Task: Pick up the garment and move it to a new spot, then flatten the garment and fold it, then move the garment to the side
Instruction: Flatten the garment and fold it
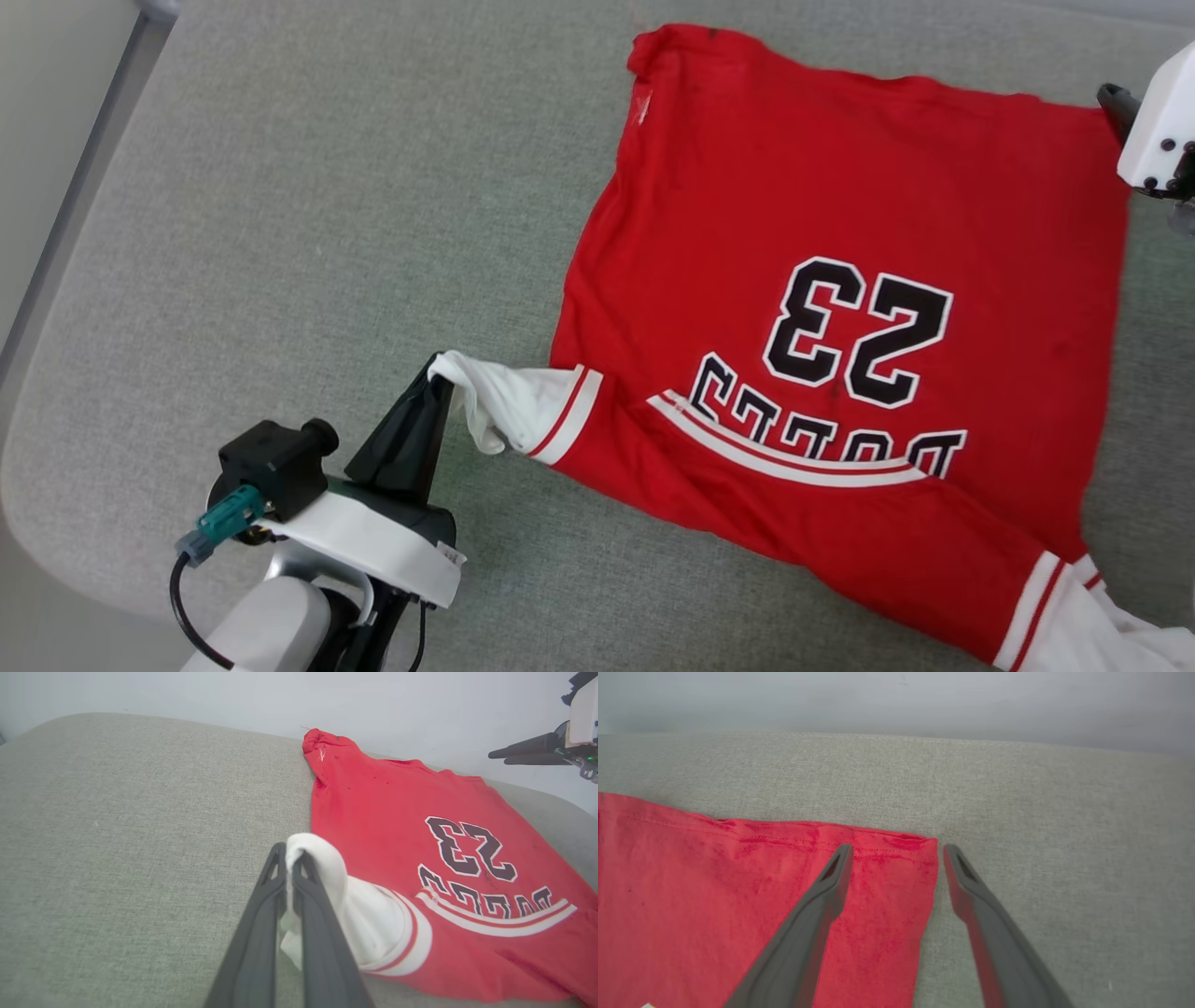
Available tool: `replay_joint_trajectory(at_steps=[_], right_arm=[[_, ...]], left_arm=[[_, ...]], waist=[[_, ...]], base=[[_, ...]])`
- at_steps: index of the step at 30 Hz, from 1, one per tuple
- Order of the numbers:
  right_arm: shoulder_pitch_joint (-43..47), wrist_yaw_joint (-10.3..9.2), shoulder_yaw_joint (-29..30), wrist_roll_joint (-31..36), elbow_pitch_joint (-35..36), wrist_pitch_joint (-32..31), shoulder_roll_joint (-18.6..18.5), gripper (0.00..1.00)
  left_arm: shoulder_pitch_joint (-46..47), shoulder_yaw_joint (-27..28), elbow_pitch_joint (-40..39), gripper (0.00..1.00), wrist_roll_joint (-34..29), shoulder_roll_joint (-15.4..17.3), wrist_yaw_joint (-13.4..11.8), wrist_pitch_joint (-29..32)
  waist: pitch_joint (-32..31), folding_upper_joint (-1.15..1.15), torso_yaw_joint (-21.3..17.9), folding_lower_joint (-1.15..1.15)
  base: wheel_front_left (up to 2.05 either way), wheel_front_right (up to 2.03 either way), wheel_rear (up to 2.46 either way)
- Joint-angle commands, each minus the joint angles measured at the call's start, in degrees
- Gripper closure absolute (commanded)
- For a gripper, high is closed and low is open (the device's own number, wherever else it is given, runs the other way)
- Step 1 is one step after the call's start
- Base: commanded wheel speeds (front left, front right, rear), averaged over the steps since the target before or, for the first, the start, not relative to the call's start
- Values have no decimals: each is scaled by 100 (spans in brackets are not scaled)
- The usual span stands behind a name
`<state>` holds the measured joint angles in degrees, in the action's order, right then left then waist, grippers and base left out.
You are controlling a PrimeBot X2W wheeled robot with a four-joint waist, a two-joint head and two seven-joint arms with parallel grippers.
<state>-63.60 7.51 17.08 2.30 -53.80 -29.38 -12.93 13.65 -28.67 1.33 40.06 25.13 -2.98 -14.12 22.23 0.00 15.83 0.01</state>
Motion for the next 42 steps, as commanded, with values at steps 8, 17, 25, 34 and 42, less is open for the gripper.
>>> replay_joint_trajectory(at_steps=[8,17,25,34,42], right_arm=[[-177,-5,763,931,-484,-897,197,0],[151,-15,1566,1604,-576,-2056,423,100],[-69,-7,1604,1874,-144,-1989,458,100],[108,-6,825,1358,-161,-1519,128,100],[1226,-6,-236,129,189,-1222,-138,100]], left_arm=[[239,104,-262,100,-163,-133,149,-84],[245,209,-220,100,-224,-216,250,-105],[89,257,-66,100,-271,-288,248,-113],[-337,352,151,100,-157,-173,18,-39],[-871,456,252,100,-49,-49,-328,103]], waist=[[555,0,283,-1],[715,0,284,-1],[372,0,154,-1],[-557,0,-304,-1],[-1331,0,-778,-1]], base=[[0,0,0],[0,0,0],[0,0,0],[0,0,0],[0,0,0]])
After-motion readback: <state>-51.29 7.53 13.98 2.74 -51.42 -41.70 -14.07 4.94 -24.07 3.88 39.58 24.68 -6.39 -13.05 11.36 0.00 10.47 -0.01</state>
